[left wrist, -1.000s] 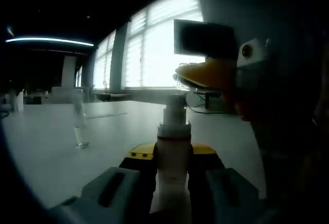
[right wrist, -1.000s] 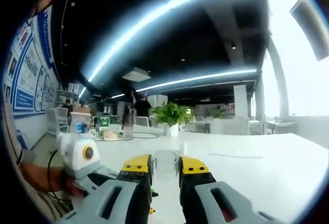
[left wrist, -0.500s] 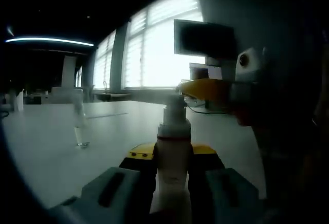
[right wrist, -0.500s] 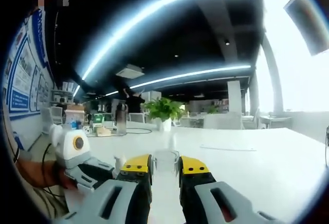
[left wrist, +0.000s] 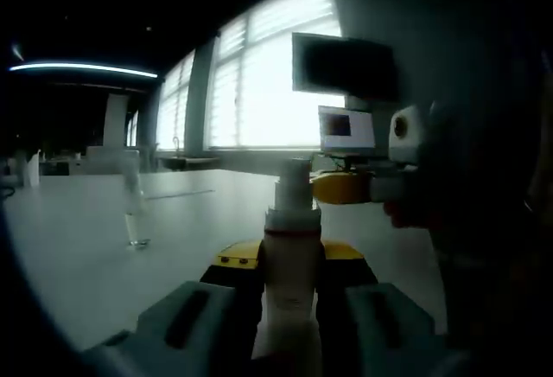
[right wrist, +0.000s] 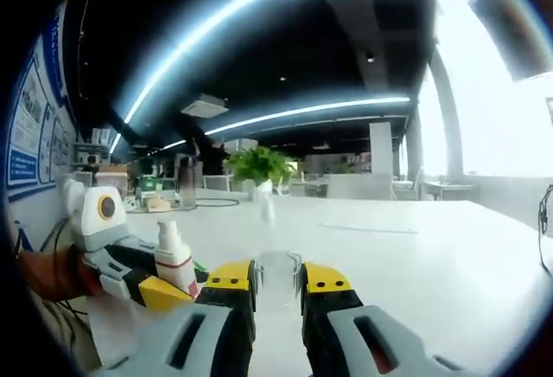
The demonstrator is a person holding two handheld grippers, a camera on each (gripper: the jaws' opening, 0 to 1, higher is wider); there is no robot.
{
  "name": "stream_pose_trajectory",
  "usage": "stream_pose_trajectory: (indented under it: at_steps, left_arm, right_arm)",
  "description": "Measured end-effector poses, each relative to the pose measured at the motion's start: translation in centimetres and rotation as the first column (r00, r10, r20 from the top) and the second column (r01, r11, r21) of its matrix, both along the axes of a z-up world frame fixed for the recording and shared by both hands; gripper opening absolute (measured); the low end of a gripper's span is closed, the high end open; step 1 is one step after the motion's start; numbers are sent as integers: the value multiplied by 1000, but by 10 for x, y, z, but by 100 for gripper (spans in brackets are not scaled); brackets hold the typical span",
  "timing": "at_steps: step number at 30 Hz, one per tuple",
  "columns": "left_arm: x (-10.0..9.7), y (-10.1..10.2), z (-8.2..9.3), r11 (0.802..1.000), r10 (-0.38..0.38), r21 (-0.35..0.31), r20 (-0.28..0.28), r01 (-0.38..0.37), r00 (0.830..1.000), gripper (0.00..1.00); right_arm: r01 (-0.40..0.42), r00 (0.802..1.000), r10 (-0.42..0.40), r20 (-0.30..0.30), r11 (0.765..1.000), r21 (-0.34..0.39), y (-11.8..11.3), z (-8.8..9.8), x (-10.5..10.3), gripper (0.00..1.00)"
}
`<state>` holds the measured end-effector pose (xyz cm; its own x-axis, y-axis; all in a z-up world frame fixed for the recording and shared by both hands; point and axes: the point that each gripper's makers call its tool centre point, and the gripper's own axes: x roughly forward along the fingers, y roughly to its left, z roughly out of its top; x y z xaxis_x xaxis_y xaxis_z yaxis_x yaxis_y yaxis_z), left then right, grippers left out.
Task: Clamp pump bottle remove cover press pump head put on cover
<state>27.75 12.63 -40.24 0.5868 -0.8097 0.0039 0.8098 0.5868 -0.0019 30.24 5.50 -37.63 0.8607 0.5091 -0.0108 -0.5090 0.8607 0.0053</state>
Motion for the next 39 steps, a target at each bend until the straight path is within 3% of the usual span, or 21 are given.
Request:
stream_pose_trajectory:
  at_steps: [14, 18, 24, 33, 39]
  left_arm:
    - [0, 0, 0, 1000, -1, 0, 0, 1, 1000, 14]
    - [0, 0, 0, 1000, -1, 0, 0, 1, 1000, 14]
    - [0, 0, 0, 1000, -1, 0, 0, 1, 1000, 14]
    - [-1, -1, 0, 1000, -3, 0, 1, 3, 1000, 14]
    - [-1, -1, 0, 1000, -3, 0, 1, 3, 1000, 14]
  right_arm:
    - [13, 998, -14, -65, 1000, -19, -3, -31, 12, 16]
    - [18, 997, -23, -70, 998, -66, -3, -38, 19, 16]
    - [19, 995, -26, -91, 997, -77, -2, -48, 20, 16]
    - [5, 994, -14, -111, 996, -85, 0, -52, 18, 16]
    - [14, 985, -33, -170, 994, -110, -4, -64, 23, 16]
